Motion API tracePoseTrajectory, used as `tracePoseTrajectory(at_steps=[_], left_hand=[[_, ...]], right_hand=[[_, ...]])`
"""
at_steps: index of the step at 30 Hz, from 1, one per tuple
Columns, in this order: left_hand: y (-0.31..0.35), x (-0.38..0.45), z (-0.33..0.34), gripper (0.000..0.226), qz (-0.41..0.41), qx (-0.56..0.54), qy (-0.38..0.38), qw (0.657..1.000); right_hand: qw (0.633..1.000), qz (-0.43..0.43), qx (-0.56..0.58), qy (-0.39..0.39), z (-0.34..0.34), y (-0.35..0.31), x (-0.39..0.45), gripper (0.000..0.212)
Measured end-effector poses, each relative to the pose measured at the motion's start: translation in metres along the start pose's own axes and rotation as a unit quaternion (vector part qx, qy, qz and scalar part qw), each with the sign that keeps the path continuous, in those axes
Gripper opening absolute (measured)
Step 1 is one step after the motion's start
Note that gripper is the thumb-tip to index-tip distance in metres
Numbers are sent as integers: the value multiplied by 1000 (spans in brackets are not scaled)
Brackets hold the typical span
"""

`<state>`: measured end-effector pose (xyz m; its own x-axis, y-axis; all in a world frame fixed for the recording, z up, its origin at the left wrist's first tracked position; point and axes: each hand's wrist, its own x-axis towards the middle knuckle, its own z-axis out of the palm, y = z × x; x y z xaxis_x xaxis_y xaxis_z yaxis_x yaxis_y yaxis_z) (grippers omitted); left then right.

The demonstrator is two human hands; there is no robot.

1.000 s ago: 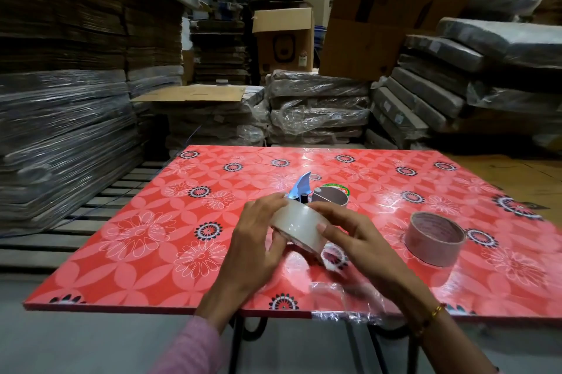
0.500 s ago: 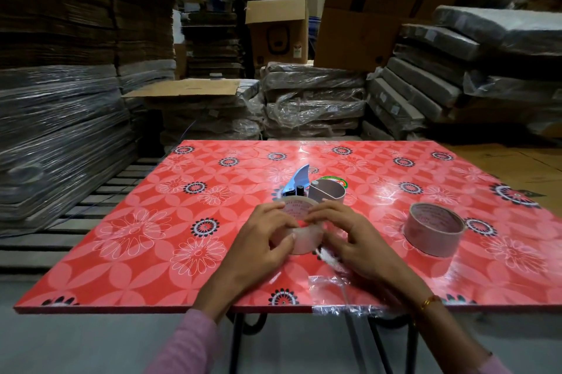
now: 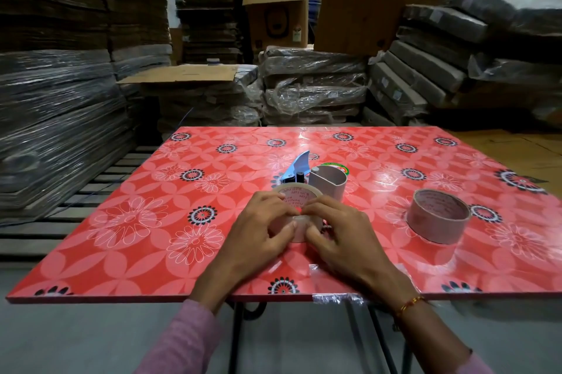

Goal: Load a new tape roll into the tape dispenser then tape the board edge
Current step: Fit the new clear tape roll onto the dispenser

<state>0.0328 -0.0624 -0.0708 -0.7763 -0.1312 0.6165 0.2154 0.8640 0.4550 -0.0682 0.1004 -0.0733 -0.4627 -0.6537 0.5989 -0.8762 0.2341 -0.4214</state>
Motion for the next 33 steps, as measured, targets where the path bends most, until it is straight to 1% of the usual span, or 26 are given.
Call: tracePoseTrajectory(at_steps=[8, 14, 17, 21, 24, 25, 26, 27, 28, 30, 33], left_hand=[[1, 1, -1, 30, 8, 9, -7, 1000], [-1, 0, 0, 28, 7, 8, -9, 1000], [-2, 0, 1, 28, 10, 11, -12, 1000], [0, -1, 1, 28, 6, 33, -9, 999], [3, -2, 1, 26, 2, 86, 30, 996], [2, -2, 0, 25, -9, 77, 50, 996], [2, -2, -2, 22, -31, 42, 72, 996], [2, -3, -4, 19, -64, -20, 95, 993], [2, -3, -7, 16, -105, -97, 116, 983], [8, -4, -12, 12, -184, -251, 136, 941], [18, -7, -9, 16, -252, -392, 108, 878]], right_hand=[[1000, 4, -16, 14, 2, -4, 1, 27], [1000, 3, -11, 6, 1, -4, 1, 26], [1000, 3, -10, 13, 0, -4, -1, 32], [998, 24, 49, 20, -4, -2, -3, 42], [984, 82, 154, 32, -7, 1, -5, 41], [977, 106, 182, 41, -8, 2, -4, 39], [970, 127, 203, 48, -10, 2, -4, 37], [964, 142, 220, 48, -11, 3, -4, 34], [960, 150, 235, 39, -12, 3, -3, 33], [957, 145, 251, -1, -10, 4, -2, 41], [963, 111, 239, -55, -6, 4, 0, 64]])
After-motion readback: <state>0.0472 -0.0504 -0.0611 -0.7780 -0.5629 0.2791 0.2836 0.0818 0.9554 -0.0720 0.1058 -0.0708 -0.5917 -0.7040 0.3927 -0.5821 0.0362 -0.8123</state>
